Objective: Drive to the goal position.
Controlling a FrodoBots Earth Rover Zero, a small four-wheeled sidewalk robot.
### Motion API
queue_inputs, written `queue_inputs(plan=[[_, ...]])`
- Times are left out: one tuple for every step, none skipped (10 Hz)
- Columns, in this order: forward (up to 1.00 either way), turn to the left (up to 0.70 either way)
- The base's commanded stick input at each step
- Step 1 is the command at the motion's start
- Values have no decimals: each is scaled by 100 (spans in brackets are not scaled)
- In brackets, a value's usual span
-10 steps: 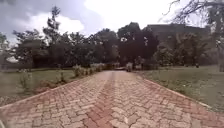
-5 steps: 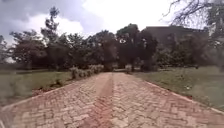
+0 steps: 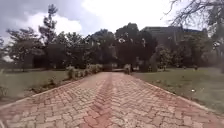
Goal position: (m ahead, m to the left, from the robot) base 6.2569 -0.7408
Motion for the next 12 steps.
queue_inputs(plan=[[70, 0], [70, 0], [70, 0], [70, 0], [70, 0], [70, 0], [70, 0], [70, 0], [70, 0], [70, -19], [70, -35], [70, -35]])
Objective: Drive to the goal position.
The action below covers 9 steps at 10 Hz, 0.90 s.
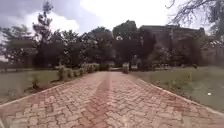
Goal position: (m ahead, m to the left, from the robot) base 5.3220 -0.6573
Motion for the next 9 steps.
queue_inputs(plan=[[70, 0], [70, 0], [70, 0], [70, 0], [70, 0], [70, 0], [70, 0], [70, 0], [70, 0]])
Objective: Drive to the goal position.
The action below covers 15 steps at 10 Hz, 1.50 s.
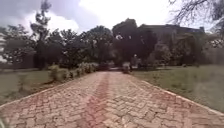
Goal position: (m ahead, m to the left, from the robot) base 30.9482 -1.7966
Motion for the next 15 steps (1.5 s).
queue_inputs(plan=[[70, 0], [70, 0], [70, 0], [70, 0], [70, 0], [70, 0], [70, 0], [70, 0], [70, 0], [70, 0], [70, 0], [70, 0], [70, 0], [70, 0], [70, 0]])
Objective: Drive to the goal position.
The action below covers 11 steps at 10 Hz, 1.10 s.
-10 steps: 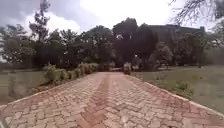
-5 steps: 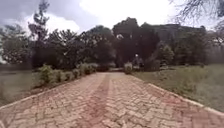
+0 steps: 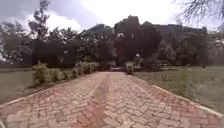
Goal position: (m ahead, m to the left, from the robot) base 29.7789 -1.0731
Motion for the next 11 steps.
queue_inputs(plan=[[70, 0], [70, 0], [70, 0], [70, 0], [70, 0], [70, 0], [70, 0], [70, 0], [70, 0], [70, 0], [70, 0]])
